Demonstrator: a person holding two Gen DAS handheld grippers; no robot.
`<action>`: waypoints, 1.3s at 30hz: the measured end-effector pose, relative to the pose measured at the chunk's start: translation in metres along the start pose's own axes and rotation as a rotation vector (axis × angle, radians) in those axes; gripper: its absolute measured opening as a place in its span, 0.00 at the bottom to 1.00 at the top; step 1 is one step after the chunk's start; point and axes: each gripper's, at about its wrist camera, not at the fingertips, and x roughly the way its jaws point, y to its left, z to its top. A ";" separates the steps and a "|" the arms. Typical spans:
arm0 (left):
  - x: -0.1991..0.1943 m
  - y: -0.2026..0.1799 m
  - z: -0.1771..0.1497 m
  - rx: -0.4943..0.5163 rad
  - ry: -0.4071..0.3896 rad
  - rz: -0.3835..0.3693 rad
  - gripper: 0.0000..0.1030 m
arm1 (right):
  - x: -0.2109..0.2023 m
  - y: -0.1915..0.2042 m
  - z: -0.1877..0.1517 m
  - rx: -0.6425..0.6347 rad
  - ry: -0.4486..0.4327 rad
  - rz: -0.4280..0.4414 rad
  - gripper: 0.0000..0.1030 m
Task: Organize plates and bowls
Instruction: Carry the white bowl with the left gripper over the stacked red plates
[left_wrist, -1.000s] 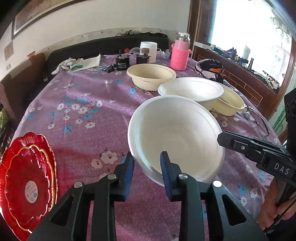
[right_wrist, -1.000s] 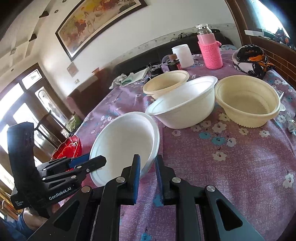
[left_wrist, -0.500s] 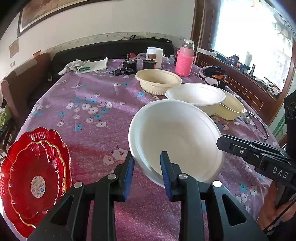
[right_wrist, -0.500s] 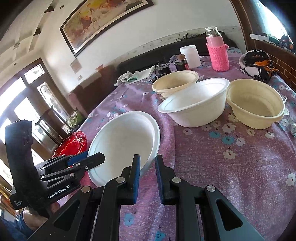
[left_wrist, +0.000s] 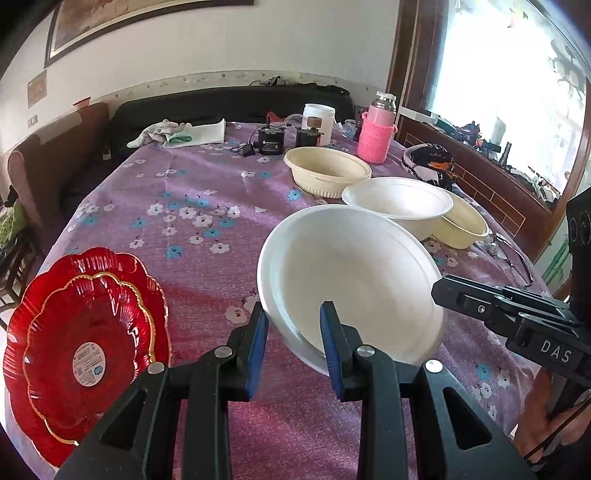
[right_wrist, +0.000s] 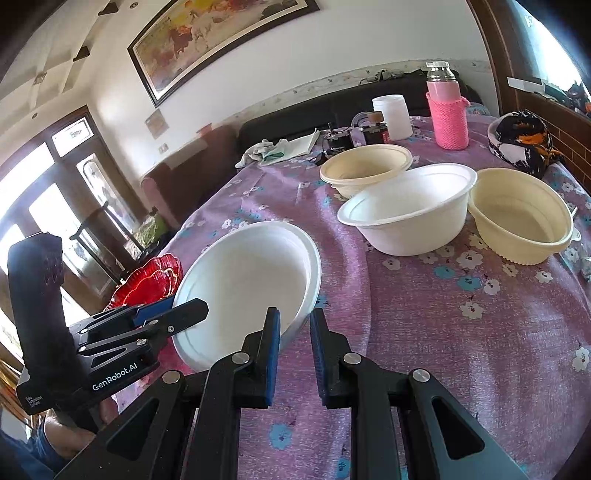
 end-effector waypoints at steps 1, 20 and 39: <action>-0.001 0.001 0.000 -0.001 -0.001 0.000 0.27 | 0.000 0.002 0.000 -0.002 -0.001 0.001 0.18; -0.044 0.066 -0.001 -0.132 -0.088 0.069 0.27 | 0.020 0.067 0.025 -0.129 0.008 0.066 0.19; -0.073 0.160 -0.025 -0.289 -0.111 0.214 0.27 | 0.100 0.154 0.027 -0.250 0.150 0.199 0.19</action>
